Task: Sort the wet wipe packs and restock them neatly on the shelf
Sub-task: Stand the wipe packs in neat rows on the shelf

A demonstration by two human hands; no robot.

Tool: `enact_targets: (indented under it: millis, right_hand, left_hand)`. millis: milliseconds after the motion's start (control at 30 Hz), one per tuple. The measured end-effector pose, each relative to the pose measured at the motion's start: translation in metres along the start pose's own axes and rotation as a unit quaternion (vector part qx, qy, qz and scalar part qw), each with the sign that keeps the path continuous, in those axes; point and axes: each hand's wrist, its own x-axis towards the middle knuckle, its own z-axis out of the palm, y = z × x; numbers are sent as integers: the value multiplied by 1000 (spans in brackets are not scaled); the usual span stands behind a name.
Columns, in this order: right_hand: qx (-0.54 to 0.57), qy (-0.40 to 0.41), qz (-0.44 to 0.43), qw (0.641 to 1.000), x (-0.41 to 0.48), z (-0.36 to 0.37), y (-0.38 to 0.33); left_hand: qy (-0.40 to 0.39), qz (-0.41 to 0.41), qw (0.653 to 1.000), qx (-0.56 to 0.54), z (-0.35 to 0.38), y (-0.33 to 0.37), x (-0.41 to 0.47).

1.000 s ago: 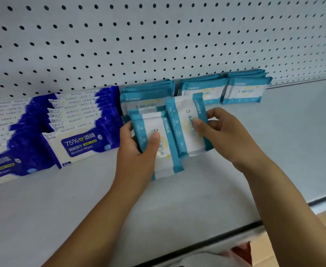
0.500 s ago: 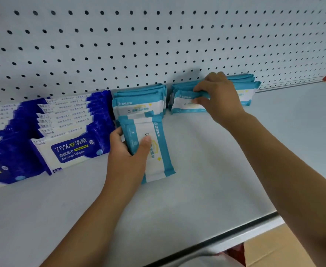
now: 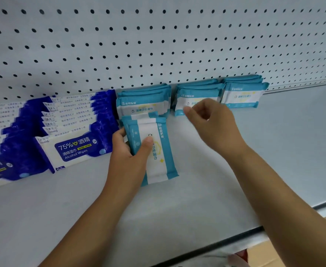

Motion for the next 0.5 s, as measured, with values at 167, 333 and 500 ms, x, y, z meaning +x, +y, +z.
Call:
enact_targets:
  millis: [167, 333, 500]
  right_hand:
    - [75, -154, 85, 982, -44, 10, -16]
    - [87, -126, 72, 986, -58, 13, -10]
    - [95, -54, 96, 989, -44, -15, 16]
  left_hand:
    - [-13, 8, 1000, -7, 1, 3, -6]
    - [-15, 32, 999, -11, 11, 5, -17]
    - [-17, 40, 998, 54, 14, 2, -16]
